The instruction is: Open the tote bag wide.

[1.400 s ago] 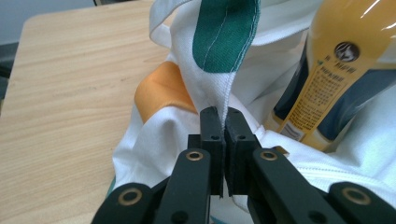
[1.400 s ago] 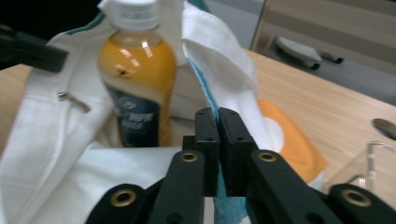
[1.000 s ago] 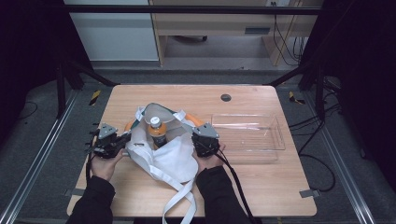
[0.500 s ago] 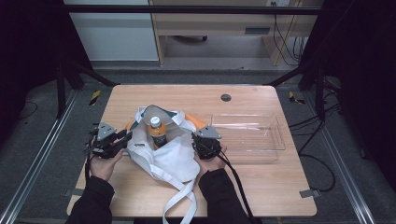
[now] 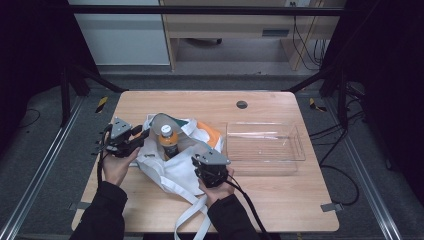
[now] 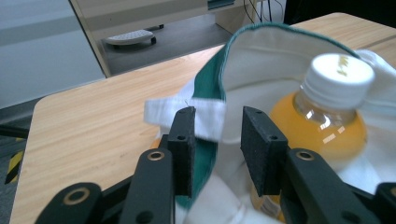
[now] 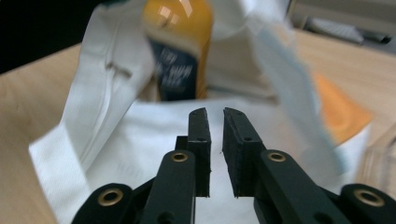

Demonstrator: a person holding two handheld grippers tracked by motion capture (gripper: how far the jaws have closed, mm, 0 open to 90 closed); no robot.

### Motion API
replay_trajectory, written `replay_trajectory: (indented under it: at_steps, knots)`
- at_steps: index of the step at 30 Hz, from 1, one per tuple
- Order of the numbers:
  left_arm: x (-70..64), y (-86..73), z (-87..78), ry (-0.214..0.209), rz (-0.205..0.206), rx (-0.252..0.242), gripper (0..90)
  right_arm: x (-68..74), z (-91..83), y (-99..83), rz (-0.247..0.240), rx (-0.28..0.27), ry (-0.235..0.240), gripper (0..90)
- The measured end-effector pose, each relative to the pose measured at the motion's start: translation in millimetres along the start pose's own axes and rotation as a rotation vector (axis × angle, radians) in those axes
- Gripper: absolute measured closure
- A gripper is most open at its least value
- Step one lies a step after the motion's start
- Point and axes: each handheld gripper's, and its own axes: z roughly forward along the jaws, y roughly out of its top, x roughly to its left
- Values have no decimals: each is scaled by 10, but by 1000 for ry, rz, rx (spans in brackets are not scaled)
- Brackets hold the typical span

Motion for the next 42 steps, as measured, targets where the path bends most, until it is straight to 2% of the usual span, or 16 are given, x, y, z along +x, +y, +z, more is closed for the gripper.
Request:
replay_trajectory:
  at_steps: [1, 2, 4, 7, 10, 15, 19, 22, 23, 24, 26, 32, 37, 38, 40, 42]
  knots:
    - [-2, 12, 33, -3, 0, 4, 676, 31, 35, -52, 1, 17, 8, 840]
    - [-15, 25, 101, -7, 16, 19, 709, 79, 105, -153, -1, 51, 29, 863]
    - [-24, 33, 155, 12, 34, 33, 760, 131, 162, -242, -2, 82, 44, 882]
    - [-16, 46, 193, 2, 14, 38, 797, 175, 207, -318, -9, 107, 56, 895]
    - [-50, 105, 223, 2, 36, 51, 830, 239, 295, -448, -16, 151, 80, 900]
    - [-48, 200, 225, -6, 17, 25, 836, 289, 375, -545, -33, 204, 93, 900]
    - [-47, 270, 295, -3, 8, 29, 837, 295, 379, -552, -32, 210, 101, 900]
    - [-23, 309, 404, -8, -15, 26, 837, 303, 377, -551, -41, 215, 118, 900]
    - [-23, 309, 404, -8, -15, 26, 837, 303, 377, -551, -41, 215, 118, 900]
    - [4, 318, 468, -19, -35, 27, 837, 314, 376, -548, -42, 219, 131, 900]
    - [26, 324, 532, -27, -48, 31, 837, 322, 376, -541, -35, 225, 142, 900]
    - [64, 324, 672, -38, -76, 39, 838, 352, 364, -545, -51, 226, 167, 900]
    - [40, 260, 814, -34, -66, 73, 838, 356, 358, -546, -54, 229, 179, 900]
    - [57, 210, 867, -45, -94, 82, 839, 360, 357, -549, -57, 227, 180, 900]
    - [71, 184, 894, -56, -103, 88, 839, 367, 352, -554, -62, 223, 180, 900]
    - [106, 108, 977, -65, -118, 124, 839, 373, 349, -558, -65, 221, 181, 900]
